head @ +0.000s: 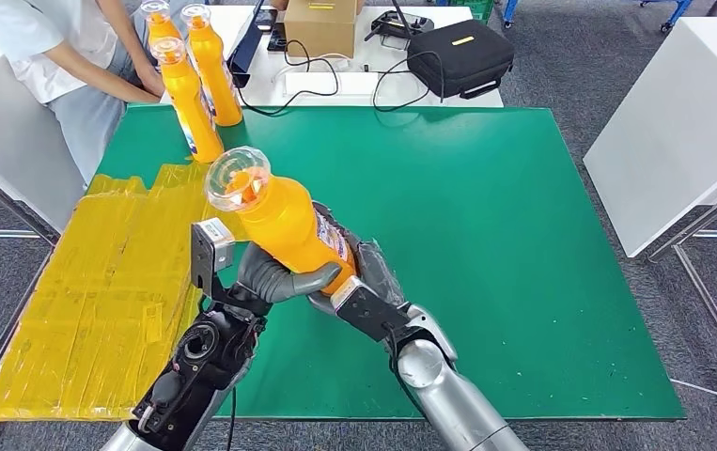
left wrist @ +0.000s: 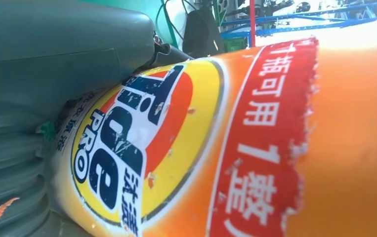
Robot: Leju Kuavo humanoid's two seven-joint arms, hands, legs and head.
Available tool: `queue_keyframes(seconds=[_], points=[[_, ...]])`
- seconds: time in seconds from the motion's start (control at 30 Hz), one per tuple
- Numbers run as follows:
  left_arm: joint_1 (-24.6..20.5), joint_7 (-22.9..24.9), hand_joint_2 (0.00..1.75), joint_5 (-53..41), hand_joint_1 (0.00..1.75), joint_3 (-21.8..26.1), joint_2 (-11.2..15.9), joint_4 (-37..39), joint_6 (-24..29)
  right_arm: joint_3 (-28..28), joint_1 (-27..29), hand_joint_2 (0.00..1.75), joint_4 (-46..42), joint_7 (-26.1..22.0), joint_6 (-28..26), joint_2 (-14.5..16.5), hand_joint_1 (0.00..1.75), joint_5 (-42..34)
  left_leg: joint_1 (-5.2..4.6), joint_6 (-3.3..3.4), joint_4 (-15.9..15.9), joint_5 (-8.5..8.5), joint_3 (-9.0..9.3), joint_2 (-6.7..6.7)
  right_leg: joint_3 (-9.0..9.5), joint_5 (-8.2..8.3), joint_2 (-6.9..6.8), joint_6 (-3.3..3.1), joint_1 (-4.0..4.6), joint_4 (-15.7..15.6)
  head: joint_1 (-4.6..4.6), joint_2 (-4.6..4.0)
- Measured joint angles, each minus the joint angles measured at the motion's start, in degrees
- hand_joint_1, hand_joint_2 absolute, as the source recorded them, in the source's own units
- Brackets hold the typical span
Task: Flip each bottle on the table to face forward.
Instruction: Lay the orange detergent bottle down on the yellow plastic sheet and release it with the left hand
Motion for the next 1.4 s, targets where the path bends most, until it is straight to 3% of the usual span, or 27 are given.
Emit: queue_keyframes(seconds=[0.13,0.27,0.37,0.7,0.8,0.9,1.0,1.07,1.17,1.27,1.4], points=[[1.3,-1.2,1.75,-0.2,1.75,0.5,-0.1,-0.6,0.9,-0.4,1.2,1.75,-0.8,-0.8,-1.1,0.0,0.03,-0.1,0.0,0.0,0.0,0.0,0.0,0.0,-0.02,0.0,0.01,0.0,0.0,0.0,0.0,0.0],[1.9,-4.2,1.75,-1.3,1.75,2.4,0.0,-2.1,4.8,-2.6,4.4,1.75,-4.4,-2.4,-4.9,-1.8,0.0,-0.8,0.0,0.0,0.0,-0.01,-0.09,-0.07,-0.03,-0.01,-0.11,0.0,0.0,0.0,0.01,0.0],[1.9,-5.2,1.75,-2.8,1.75,4.2,0.4,-3.3,7.0,-5.6,7.4,1.75,-9.5,-1.7,-4.7,-4.3,0.0,-0.7,-0.01,0.0,0.0,-0.01,-0.12,-0.11,-0.02,-0.01,-0.16,0.01,-0.01,0.0,0.01,0.0],[2.4,-3.7,1.75,-9.7,1.75,8.3,0.0,-5.0,10.2,-17.3,17.7,1.75,-29.5,0.1,-4.7,-8.2,0.0,1.1,-0.02,0.01,0.0,-0.01,-0.11,-0.1,-0.04,-0.01,-0.15,0.01,-0.01,0.0,0.0,0.0],[1.9,-2.8,1.75,-14.8,1.75,9.3,-0.5,-5.2,13.9,-20.2,19.5,1.75,-32.7,0.1,-4.8,-8.8,0.0,-0.5,-0.02,0.01,0.0,-0.01,-0.11,-0.09,-0.04,-0.01,-0.15,0.01,-0.01,0.0,0.01,0.0],[1.0,-1.7,1.75,-27.3,1.75,9.9,-0.9,-5.1,21.8,-22.1,21.1,1.75,-34.6,-0.2,-5.4,-8.7,0.0,-1.0,-0.02,0.01,0.0,-0.01,-0.1,-0.09,-0.04,0.0,-0.15,0.01,-0.01,0.0,0.0,0.0],[-1.2,2.9,1.75,-52.0,1.75,10.1,-1.0,-3.9,31.2,-23.1,22.3,1.75,-36.4,-0.2,-5.7,-8.3,0.0,-1.4,-0.02,0.01,0.0,0.01,-0.09,-0.1,-0.04,0.01,-0.17,0.01,-0.01,0.0,-0.01,0.0],[-3.1,6.1,1.75,-67.4,1.75,10.0,-1.1,-2.1,34.2,-23.5,22.9,1.75,-37.5,0.0,-5.7,-8.0,0.0,-2.0,-0.02,0.01,0.0,0.03,-0.09,-0.11,-0.01,0.01,-0.18,0.01,-0.01,0.0,0.0,0.0],[-5.7,11.8,1.75,-80.2,1.75,9.4,-1.1,1.1,33.5,-24.1,23.3,1.75,-38.7,0.2,-5.2,-7.8,0.0,-3.3,-0.02,0.01,0.0,0.03,-0.08,-0.09,-0.02,0.02,-0.16,0.02,-0.01,0.0,0.0,0.0],[-10.2,20.3,1.75,-94.9,1.75,7.6,-0.9,8.1,28.2,-24.3,23.2,1.75,-39.2,0.6,-3.8,-7.7,0.0,-5.5,-0.03,0.03,0.0,0.07,-0.08,-0.11,0.01,0.03,-0.18,0.02,-0.01,0.0,0.01,0.0],[-18.3,25.0,1.75,-100.5,1.75,3.1,0.4,23.7,24.3,-24.4,22.9,1.75,-39.5,0.8,-0.4,-7.8,0.0,-9.4,-0.03,0.02,0.0,0.15,-0.08,-0.07,0.01,0.15,-0.14,-0.08,-0.01,0.0,0.0,0.0]])
